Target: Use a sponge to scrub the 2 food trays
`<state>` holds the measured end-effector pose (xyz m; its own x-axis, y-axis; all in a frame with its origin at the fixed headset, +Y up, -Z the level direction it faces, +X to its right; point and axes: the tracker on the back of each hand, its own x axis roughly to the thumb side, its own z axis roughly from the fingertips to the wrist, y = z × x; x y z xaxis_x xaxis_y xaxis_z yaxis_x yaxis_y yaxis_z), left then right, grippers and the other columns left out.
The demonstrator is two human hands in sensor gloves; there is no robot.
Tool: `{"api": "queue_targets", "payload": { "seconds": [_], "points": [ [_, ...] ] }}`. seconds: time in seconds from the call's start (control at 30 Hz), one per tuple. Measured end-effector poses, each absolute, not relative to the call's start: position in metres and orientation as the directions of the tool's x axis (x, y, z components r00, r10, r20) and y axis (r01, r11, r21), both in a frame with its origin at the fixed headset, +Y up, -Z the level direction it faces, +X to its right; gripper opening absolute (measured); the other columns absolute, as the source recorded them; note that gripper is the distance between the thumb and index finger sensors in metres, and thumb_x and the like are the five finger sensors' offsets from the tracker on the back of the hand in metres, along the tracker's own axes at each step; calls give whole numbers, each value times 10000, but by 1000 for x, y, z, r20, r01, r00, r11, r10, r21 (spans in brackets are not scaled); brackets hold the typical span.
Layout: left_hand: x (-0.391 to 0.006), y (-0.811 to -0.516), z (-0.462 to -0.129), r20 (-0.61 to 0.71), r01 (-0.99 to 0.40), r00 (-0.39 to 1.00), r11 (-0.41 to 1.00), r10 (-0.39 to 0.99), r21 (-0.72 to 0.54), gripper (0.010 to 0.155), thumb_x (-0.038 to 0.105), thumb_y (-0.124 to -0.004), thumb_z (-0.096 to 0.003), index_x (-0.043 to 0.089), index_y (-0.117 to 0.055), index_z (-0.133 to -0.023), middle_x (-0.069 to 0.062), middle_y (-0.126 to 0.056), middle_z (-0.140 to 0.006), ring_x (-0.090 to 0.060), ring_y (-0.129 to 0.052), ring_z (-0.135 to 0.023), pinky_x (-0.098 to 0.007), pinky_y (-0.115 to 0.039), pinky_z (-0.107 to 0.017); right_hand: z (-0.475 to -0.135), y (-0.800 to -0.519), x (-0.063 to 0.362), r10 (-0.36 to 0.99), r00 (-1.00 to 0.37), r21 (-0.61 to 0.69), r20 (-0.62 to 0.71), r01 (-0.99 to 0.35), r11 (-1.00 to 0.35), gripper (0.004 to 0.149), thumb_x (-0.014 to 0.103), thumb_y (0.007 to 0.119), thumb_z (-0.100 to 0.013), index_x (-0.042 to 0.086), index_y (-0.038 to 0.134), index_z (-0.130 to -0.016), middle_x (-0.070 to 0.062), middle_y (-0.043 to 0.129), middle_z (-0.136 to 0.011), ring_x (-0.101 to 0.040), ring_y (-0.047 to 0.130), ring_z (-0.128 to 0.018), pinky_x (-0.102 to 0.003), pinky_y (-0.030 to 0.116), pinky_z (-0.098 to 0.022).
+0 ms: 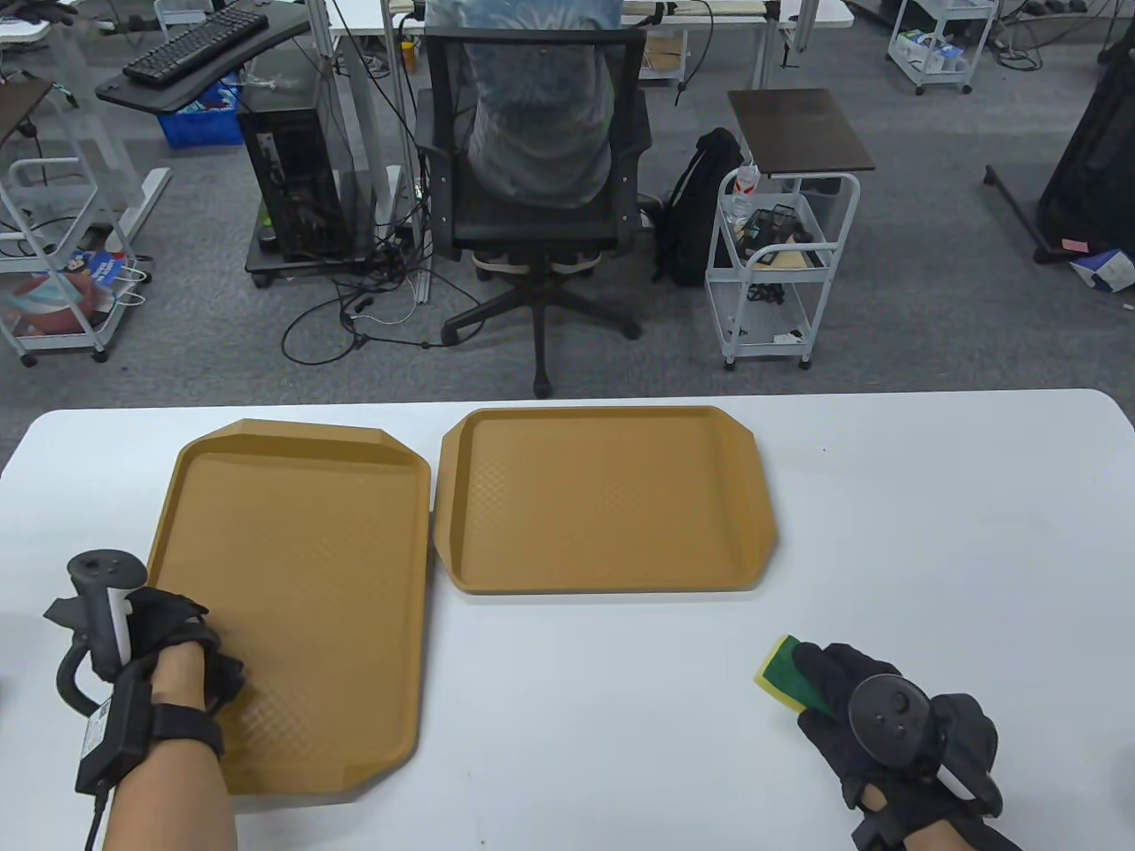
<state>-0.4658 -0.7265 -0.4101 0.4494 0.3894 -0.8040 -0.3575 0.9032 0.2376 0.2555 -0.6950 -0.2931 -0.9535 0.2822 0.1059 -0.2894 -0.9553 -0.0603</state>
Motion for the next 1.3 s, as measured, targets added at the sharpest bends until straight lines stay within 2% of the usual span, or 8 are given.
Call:
{"api": "queue_targets", "payload": {
  "seconds": [0.1,0.33,0.6,0.83,1.03,1.2,1.3],
  "points": [
    [-443,-717,-424,-742,-357,538,905,401,231,530,310,-682,-496,318,-635,-1024,-12,-859,-885,-254,-948,-693,-474,-822,-606,-293,-695,255,284,-953,-60,106,-291,-955,676,378,948,-427,342,634,-1025,-130,681,-1059,-397,765,-925,-567,703,-702],
    [-361,-703,-463,-530,-400,734,901,423,165,514,308,-696,-489,345,-700,-1002,4,-869,-881,-263,-934,-704,-478,-782,-625,-293,-694,257,293,-950,-66,109,-301,-951,673,377,947,-428,341,637,-1024,-130,682,-1059,-397,765,-925,-567,703,-702],
    [-227,-718,-500,-192,-406,904,909,383,-96,500,317,-698,-483,350,-718,-982,50,-865,-889,-240,-906,-752,-466,-730,-681,-293,-694,258,308,-945,-60,114,-316,-947,672,376,946,-428,342,637,-1024,-131,682,-1059,-398,764,-925,-566,704,-702],
    [-121,-748,-509,53,-343,924,885,378,-315,483,335,-710,-481,373,-732,-962,76,-843,-910,-238,-853,-811,-470,-671,-721,-293,-694,260,326,-938,-61,119,-334,-941,669,375,945,-429,342,639,-1023,-132,682,-1059,-398,763,-926,-566,704,-702],
    [-74,-766,-505,104,-147,976,933,191,-327,462,357,-722,-487,406,-746,-946,78,-781,-974,-239,-802,-873,-502,-656,-760,-292,-693,262,340,-933,-62,122,-349,-935,668,373,945,-430,342,638,-1023,-131,682,-1059,-397,765,-925,-566,704,-702],
    [-63,-765,-497,167,22,986,971,18,-238,455,367,-723,-489,430,-739,-940,121,-744,-999,-205,-799,-892,-482,-670,-765,-292,-692,265,349,-929,-62,125,-358,-931,668,372,944,-430,342,639,-1023,-130,684,-1058,-398,767,-924,-566,706,-700],
    [-59,-766,-493,252,55,968,972,5,-229,463,362,-725,-489,443,-720,-946,126,-742,-1001,-196,-814,-895,-468,-689,-762,-292,-692,265,353,-927,-62,127,-363,-930,666,372,944,-430,344,640,-1022,-132,684,-1058,-398,767,-923,-566,708,-699]
  ]
}}
